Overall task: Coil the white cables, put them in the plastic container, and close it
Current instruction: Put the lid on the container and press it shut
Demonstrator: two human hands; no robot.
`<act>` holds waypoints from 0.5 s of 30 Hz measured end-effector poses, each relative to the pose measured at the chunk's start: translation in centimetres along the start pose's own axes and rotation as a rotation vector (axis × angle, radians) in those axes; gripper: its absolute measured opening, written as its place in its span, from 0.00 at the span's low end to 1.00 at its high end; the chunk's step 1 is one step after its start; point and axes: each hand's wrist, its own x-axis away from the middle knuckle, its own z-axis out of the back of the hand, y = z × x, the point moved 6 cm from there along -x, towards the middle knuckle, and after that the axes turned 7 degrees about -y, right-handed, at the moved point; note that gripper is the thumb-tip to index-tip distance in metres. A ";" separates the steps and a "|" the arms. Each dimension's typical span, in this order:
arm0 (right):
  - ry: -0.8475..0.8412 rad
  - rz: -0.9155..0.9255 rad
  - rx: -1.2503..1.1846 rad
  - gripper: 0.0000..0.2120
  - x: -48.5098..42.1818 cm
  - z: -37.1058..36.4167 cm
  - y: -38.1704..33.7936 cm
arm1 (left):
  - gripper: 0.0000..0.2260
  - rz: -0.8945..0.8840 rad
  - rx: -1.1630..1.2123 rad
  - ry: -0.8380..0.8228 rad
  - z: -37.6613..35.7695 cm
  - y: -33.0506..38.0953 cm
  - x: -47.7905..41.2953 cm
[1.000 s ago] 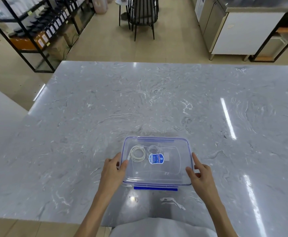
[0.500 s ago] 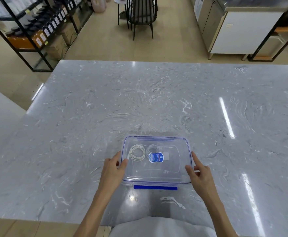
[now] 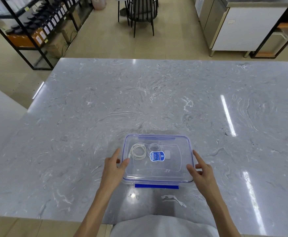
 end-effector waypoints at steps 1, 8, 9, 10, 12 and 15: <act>0.001 -0.010 0.007 0.27 0.0 0.0 0.0 | 0.28 0.020 0.014 -0.009 0.0 -0.1 -0.1; 0.224 0.171 0.699 0.34 0.2 -0.9 -2.8 | 0.37 -0.100 -0.568 0.034 0.0 3.9 -1.4; 0.250 0.262 0.783 0.38 -0.1 -1.5 -4.1 | 0.36 -0.208 -0.624 0.082 -0.3 5.4 -1.7; 0.251 0.331 0.846 0.40 -0.7 -2.2 -5.3 | 0.34 -0.310 -0.654 0.110 -0.9 6.9 -2.0; 0.211 0.406 0.938 0.40 -2.1 -3.7 -6.8 | 0.31 -0.445 -0.755 0.118 -2.6 8.9 -2.6; 0.133 0.421 1.026 0.37 -3.6 -5.6 -6.5 | 0.30 -0.524 -0.944 0.120 -5.2 8.5 -3.0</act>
